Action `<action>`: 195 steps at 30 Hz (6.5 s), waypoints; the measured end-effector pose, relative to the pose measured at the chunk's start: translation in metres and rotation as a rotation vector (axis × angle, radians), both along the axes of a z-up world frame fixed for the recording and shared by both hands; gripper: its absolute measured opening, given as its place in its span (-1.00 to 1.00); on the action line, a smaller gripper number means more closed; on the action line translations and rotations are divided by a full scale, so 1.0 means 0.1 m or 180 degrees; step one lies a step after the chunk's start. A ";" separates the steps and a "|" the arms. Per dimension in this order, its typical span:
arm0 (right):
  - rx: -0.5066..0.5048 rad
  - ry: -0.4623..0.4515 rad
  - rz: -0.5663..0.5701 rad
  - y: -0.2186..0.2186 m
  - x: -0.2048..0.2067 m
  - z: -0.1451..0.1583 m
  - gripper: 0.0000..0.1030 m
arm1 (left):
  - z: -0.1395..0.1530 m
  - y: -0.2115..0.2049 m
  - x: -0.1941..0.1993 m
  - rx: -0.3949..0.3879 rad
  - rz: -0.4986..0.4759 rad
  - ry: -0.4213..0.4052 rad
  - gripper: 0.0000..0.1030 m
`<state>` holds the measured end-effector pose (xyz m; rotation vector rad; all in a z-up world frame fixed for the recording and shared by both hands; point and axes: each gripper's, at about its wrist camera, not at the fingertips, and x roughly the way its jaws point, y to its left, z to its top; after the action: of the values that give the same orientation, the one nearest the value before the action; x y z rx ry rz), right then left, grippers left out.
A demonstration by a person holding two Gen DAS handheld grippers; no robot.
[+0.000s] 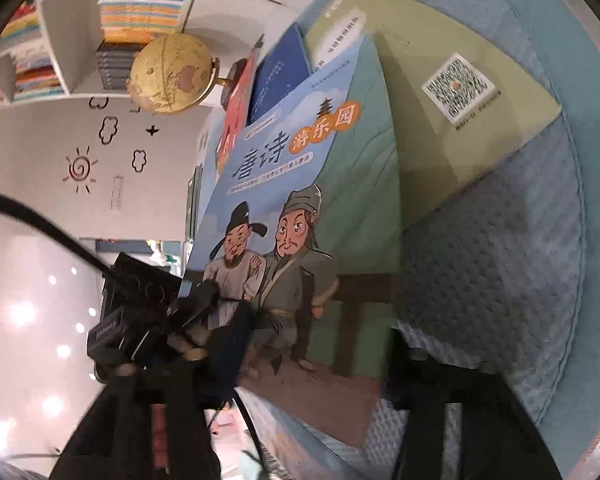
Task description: Organize books
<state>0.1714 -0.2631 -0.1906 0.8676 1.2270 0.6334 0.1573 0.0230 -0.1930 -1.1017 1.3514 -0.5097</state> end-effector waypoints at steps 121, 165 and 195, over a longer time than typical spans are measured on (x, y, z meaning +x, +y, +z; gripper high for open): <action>-0.2191 -0.0725 -0.0669 1.62 -0.49 1.24 0.10 | 1.01 1.67 -0.25 0.1562 -0.0453 -0.1245 -0.44; -0.2163 -0.0499 -0.0034 0.36 -0.34 0.26 -0.26 | 0.08 -0.04 -0.17 0.1899 -0.1052 -0.0741 -0.43; -0.0400 -0.0450 -0.0428 -0.11 -0.51 0.37 -0.11 | 0.05 -0.07 -0.15 0.1834 -0.1046 -0.0892 -0.43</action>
<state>0.1205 -0.2738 -0.1531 0.7796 1.0600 0.4954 0.1423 0.0160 -0.1876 -0.3260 1.3171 -0.4496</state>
